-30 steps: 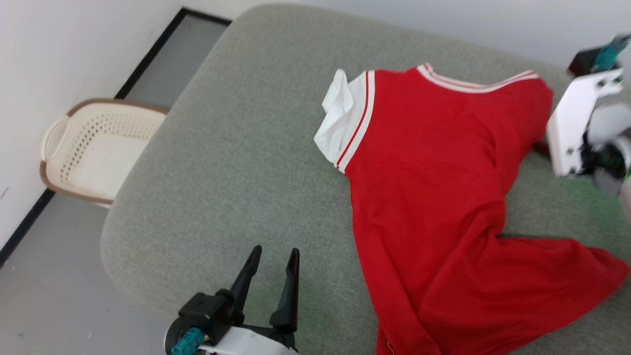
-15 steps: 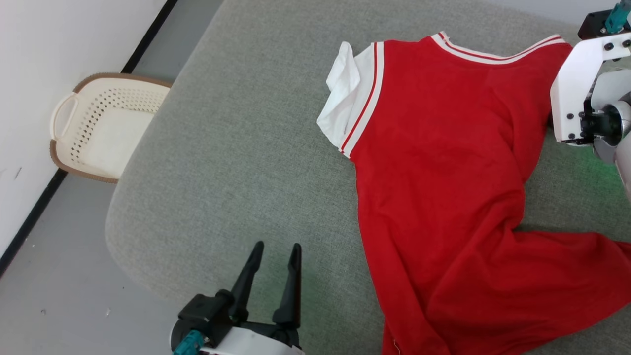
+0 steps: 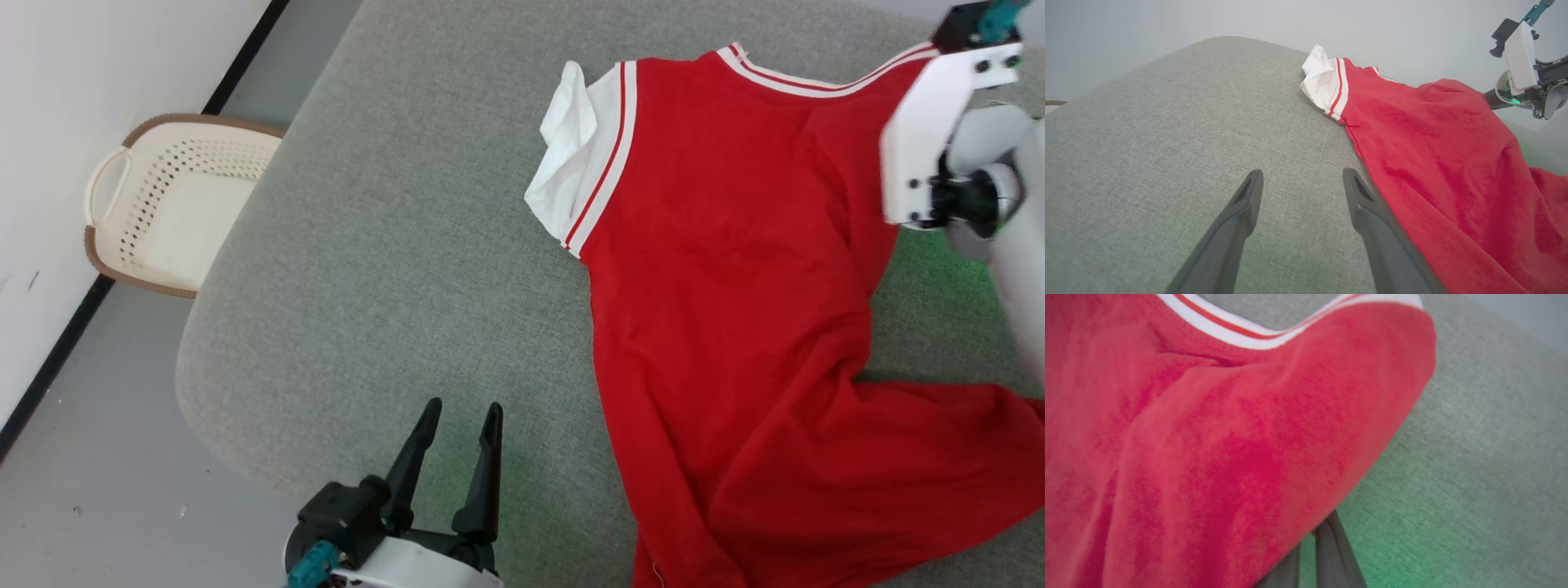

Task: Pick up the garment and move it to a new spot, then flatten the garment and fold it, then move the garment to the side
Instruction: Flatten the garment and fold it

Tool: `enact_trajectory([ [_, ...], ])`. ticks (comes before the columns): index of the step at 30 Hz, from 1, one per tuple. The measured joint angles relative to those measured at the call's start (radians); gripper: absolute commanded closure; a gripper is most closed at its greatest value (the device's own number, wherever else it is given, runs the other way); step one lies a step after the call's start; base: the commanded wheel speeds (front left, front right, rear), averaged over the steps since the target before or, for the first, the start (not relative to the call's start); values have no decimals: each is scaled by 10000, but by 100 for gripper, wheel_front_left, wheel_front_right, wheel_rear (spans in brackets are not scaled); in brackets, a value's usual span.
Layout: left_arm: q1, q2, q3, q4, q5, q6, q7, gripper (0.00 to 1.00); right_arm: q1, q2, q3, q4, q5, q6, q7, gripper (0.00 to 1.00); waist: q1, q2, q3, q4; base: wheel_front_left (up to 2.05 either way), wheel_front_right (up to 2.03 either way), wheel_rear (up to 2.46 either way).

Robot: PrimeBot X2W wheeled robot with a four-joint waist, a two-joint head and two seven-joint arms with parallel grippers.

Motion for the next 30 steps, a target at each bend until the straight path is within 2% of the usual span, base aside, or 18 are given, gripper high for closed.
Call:
enact_trajectory([
  [5,-91,-4,-42,82,-44,-17,0,0,360,581,441,-840,882,19,-111,100,0,0,-128,-17,0,0,0],
  [15,-131,-12,-98,295,-56,-88,0,0,1114,863,2305,-3582,2805,36,127,100,0,0,-318,-52,0,0,0],
  [19,-127,-12,-96,326,-56,-88,0,0,1595,811,3266,-4916,3538,36,447,100,0,0,-353,-57,0,0,0],
  [23,-114,-12,-128,376,-92,-88,0,0,2166,485,4146,-5954,4000,38,736,100,0,0,-384,-63,0,0,0],
  [26,-115,-12,-219,451,-113,-88,0,0,2525,303,4663,-6401,4222,38,811,100,0,0,-402,-63,0,0,0],
  [30,-133,-12,-301,502,-196,-88,0,0,2629,245,4865,-6631,4351,38,462,100,0,0,-410,-62,0,0,0],
])
